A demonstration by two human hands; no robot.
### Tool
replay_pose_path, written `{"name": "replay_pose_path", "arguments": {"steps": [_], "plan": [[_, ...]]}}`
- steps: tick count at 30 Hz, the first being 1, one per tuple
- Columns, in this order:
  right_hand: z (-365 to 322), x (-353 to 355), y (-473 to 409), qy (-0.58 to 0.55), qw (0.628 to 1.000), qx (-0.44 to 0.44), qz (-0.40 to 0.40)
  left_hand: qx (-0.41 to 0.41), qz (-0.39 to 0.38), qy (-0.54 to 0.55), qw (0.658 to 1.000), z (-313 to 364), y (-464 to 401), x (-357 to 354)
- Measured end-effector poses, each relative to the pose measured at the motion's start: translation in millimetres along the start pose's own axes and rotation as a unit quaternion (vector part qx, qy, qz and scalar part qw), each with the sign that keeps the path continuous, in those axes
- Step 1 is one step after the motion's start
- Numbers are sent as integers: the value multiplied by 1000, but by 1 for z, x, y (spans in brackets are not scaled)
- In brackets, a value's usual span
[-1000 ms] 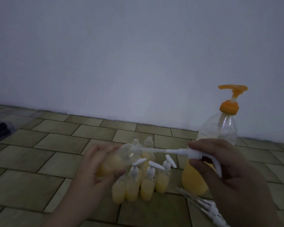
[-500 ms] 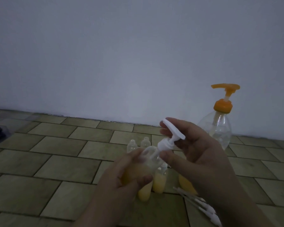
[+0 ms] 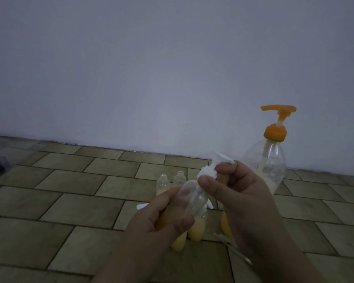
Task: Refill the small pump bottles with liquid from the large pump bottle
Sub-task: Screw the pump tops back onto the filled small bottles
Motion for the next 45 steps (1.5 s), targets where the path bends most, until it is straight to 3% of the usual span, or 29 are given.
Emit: {"name": "replay_pose_path", "arguments": {"steps": [5, 10, 14, 20, 24, 29, 33, 37, 41, 45], "plan": [[0, -11, 4, -53, 996, -34, -65, 6, -4, 15, 1000, 2, -1, -2], [2, -3, -2, -15, 1000, -9, -24, 4, -25, 6, 1000, 3, 1, -8], [7, -3, -1, -44, 997, -53, -26, 10, -35, 30, 999, 0, -1, -8], [11, -1, -3, -42, 999, -32, -7, 10, -34, 25, 999, -2, -2, -10], [3, -9, -3, -46, 996, -28, -71, 13, -30, 24, 999, -3, -3, -8], [16, 0, -8, -40, 998, -45, -20, 33, -19, 21, 999, -12, -4, -9], [20, -3, -9, -66, 994, -71, -46, 40, -14, 38, 998, -14, -8, -9], [23, 6, -12, -52, 997, -60, -3, 50, -30, 45, 997, -15, -7, -13], [21, 1, -11, -59, 995, -79, -31, 63, -35, 60, 996, -15, -8, -15], [31, 7, -13, -57, 995, -88, 6, 70, -37, 74, 994, -13, -8, -16]]}}
Point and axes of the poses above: each hand's wrist, its own y-axis away from the middle knuckle, its own x-axis out of the back of the hand, z = x × y, the point moved 10 cm from there along -y, towards the middle knuckle, and after that the axes turned 9 degrees about z, right-handed, at the moved point
